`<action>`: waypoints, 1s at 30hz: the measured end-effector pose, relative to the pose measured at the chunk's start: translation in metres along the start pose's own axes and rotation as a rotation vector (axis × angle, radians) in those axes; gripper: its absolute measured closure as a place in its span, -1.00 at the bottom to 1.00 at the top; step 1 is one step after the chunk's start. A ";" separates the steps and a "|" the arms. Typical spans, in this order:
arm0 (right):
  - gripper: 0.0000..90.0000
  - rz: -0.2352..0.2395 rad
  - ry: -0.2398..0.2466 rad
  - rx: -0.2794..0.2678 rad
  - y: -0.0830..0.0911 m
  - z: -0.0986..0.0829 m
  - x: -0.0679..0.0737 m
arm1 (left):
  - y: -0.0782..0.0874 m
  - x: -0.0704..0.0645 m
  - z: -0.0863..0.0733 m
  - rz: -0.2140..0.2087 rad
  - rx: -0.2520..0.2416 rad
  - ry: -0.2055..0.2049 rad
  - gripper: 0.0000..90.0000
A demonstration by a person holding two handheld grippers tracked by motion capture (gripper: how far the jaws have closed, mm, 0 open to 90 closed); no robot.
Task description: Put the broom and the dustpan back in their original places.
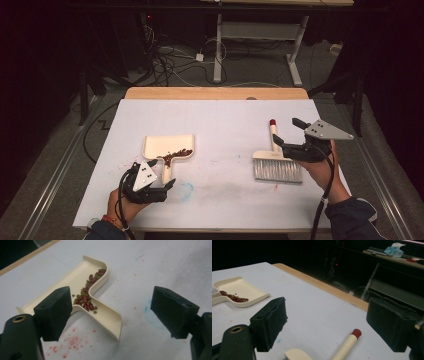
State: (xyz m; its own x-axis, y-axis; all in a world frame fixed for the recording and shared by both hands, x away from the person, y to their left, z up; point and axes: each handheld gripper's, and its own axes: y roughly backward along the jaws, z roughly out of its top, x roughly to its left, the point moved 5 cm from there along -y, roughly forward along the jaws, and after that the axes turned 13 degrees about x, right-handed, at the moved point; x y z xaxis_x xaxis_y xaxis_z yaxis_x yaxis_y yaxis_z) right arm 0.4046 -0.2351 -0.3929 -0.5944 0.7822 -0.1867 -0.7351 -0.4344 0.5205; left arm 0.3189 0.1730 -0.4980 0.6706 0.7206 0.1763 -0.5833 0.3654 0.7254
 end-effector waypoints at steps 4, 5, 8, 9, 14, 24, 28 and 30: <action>-0.62 -0.003 0.007 0.000 0.004 -0.003 0.003 | 0.000 -0.002 -0.001 0.006 0.000 -0.014 -0.62; -0.62 0.001 0.005 -0.001 0.004 -0.003 0.003 | -0.001 -0.003 -0.001 0.002 0.000 -0.015 -0.62; -0.63 -0.001 0.008 -0.001 0.008 -0.005 0.005 | -0.001 -0.004 0.000 0.002 0.003 -0.022 -0.62; -0.62 -0.001 0.011 -0.004 0.009 -0.005 0.006 | -0.001 -0.004 0.000 -0.001 0.003 -0.021 -0.62; -0.63 -0.006 0.026 -0.008 0.015 -0.006 0.010 | -0.002 -0.005 0.001 -0.002 0.004 -0.026 -0.62; -0.62 0.001 0.064 -0.004 0.022 -0.011 0.019 | -0.003 -0.005 0.000 -0.007 0.003 -0.021 -0.62; -0.63 -0.004 0.077 0.004 0.023 -0.014 0.023 | -0.002 -0.005 0.000 -0.012 0.001 -0.021 -0.62; -0.63 -0.004 0.085 0.003 0.024 -0.015 0.023 | -0.002 -0.006 0.000 -0.012 0.002 -0.020 -0.62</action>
State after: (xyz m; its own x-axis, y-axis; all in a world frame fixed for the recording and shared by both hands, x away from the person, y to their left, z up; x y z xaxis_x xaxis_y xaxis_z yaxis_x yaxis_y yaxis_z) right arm 0.3685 -0.2340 -0.3979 -0.6170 0.7430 -0.2591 -0.7368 -0.4299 0.5218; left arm 0.3165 0.1682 -0.5010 0.6870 0.7038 0.1807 -0.5741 0.3733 0.7287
